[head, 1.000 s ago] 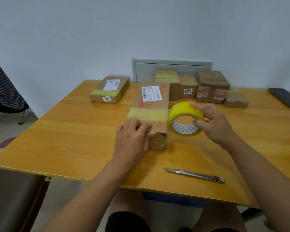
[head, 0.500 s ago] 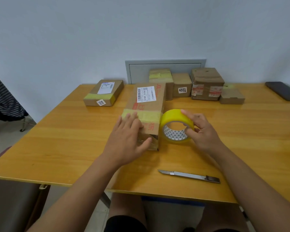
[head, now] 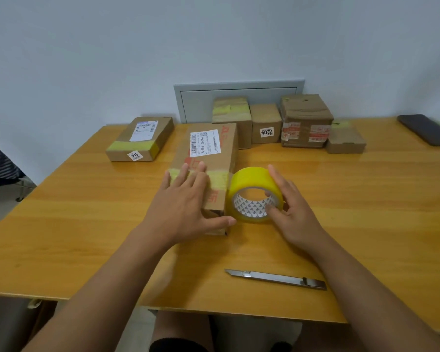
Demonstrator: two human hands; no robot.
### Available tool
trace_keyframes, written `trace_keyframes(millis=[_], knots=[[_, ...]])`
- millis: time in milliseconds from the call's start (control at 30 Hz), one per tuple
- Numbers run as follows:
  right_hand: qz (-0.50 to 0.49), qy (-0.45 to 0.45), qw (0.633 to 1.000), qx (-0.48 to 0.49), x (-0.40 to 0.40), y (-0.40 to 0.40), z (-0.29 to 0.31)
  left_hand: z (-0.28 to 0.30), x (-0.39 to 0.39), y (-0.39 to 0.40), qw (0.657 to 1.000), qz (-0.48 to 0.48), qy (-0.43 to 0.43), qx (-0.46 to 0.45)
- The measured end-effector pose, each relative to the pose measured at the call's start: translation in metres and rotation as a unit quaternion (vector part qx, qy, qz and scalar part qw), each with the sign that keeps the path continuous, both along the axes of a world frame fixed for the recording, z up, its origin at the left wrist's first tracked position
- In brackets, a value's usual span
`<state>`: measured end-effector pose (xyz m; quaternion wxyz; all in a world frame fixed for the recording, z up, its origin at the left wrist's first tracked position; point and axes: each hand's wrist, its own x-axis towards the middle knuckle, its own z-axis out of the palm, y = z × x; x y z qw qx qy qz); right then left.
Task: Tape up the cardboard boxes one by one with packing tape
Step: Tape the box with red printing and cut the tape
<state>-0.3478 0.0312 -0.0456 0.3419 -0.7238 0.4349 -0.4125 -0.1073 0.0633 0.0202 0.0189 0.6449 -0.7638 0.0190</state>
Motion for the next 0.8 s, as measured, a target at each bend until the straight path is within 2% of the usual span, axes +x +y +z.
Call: trace_keyframes(millis=[333,800], knots=[[-0.005,0.013,0.999,0.04,0.002,-0.003,-0.003,-0.002,0.004,-0.004,0.998,-0.037,-0.049,0.018],[-0.027,-0.012,0.993,0.111,-0.001,-0.004,0.004,0.012,0.001,-0.002,0.999,-0.036,-0.003,0.041]])
